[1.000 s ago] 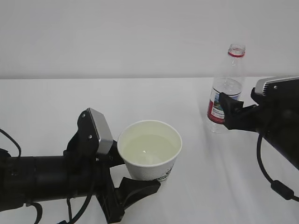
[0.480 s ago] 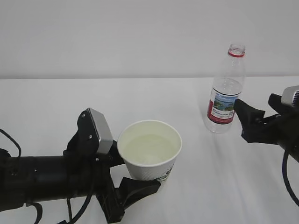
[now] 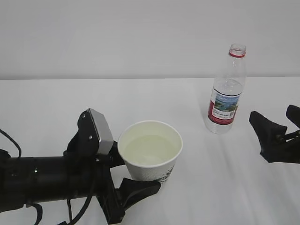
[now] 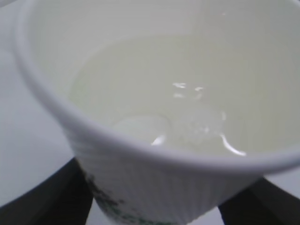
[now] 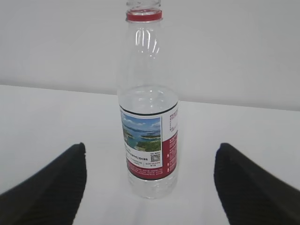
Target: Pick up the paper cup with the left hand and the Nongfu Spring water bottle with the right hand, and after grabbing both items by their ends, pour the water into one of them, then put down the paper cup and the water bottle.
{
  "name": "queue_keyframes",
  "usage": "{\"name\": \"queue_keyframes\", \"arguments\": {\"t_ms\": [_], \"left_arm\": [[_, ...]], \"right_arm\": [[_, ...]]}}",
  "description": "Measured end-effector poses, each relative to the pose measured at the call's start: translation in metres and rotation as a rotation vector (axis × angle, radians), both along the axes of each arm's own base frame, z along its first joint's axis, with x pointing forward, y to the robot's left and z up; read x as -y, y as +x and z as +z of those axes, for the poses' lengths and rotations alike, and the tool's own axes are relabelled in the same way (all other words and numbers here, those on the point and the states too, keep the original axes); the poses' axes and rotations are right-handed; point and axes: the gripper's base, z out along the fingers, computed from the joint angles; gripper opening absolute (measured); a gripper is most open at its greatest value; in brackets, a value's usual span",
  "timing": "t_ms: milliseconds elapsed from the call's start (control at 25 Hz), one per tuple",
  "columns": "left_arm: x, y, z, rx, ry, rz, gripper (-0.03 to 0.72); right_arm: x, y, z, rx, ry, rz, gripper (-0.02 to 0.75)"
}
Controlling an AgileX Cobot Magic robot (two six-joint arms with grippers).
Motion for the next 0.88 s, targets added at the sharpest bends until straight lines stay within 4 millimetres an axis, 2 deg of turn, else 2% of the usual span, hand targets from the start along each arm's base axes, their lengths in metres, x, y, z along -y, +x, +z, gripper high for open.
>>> {"name": "queue_keyframes", "arguments": {"t_ms": [320, 880], "left_arm": [[0.0, 0.0, 0.0, 0.0, 0.0, 0.001, 0.552], [-0.003, 0.011, 0.006, 0.03, -0.07, 0.134, 0.552]], "right_arm": [[0.005, -0.018, -0.003, -0.02, -0.006, 0.0, 0.629], [0.005, -0.018, -0.003, -0.02, -0.006, 0.002, 0.611]]}}
